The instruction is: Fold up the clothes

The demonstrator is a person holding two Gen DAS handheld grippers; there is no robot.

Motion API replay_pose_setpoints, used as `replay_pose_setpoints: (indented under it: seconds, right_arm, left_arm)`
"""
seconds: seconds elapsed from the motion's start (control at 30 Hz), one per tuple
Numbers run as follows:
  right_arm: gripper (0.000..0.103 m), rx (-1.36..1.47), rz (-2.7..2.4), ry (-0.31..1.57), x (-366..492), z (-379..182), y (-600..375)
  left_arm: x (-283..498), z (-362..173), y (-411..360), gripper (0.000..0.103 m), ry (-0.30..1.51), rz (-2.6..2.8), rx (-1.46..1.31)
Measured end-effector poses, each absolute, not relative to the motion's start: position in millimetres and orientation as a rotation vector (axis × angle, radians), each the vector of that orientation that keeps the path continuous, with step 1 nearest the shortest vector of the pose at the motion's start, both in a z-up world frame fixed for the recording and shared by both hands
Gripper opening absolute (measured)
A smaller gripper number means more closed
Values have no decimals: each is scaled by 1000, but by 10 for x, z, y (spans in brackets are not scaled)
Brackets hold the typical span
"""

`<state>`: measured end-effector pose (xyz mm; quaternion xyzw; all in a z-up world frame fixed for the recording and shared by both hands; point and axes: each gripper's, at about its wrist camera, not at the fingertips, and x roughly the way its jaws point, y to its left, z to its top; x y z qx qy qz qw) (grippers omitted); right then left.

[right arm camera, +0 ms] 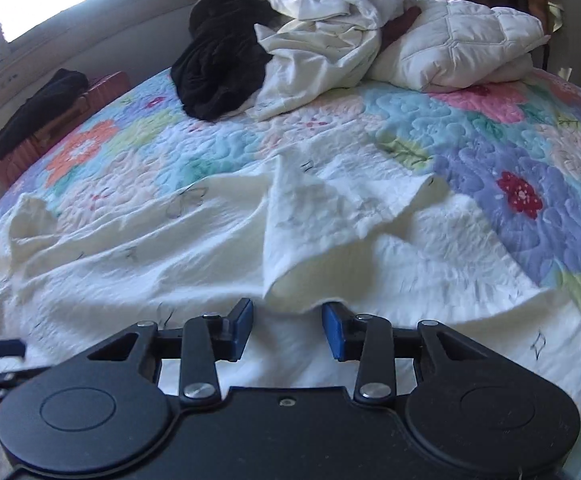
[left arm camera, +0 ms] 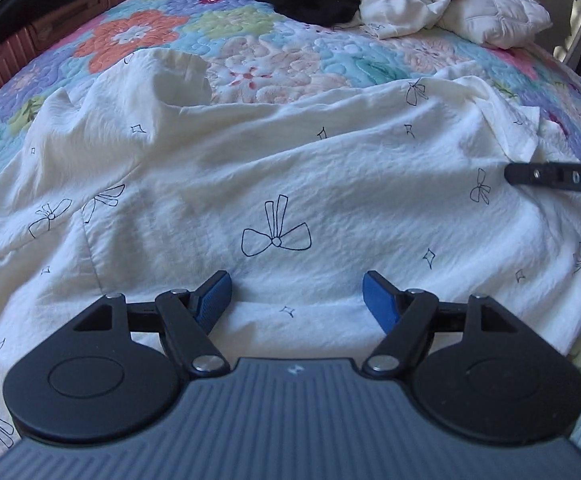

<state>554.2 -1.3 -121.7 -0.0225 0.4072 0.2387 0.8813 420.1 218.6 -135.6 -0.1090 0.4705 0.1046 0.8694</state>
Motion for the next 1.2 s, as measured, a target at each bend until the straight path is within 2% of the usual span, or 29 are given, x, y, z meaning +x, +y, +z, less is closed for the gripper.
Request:
replay_pose_setpoints:
  seconds: [0.2,0.3,0.43,0.5,0.7,0.8,1.03,1.2]
  right_arm:
    - [42,-7,352,701,6288,-1137,-66]
    - [42,29,333,684,6409,-1009,-174]
    - [47,192,378,729,5944,-900,-487]
    - [57,278,401,751,5699,-848,-648]
    - [60,327,487,849,4791,-928,-972]
    - [60,370,498,877,4409,-1059,-1157]
    - [61,418,463,880,4408,-1197,-1530]
    - [63,479,446,884,4497,-1326,-1705]
  left_arm:
    - [4220,-1356,2293,74,994,209,-254]
    - [4236,-1364,2307,75,998,208,-254]
    - [4260,-1356,2240,76,988,216,-214]
    - [4251,-1338,2200,76,974,199,-203]
    - [4138,-1063,1917,76,941,41,-200]
    - [4020,-924,1640,76,922,-17,-113]
    - [3754,-1163,917,76,962,-227,138]
    - [3796,-1363,732,76,989,-227,195]
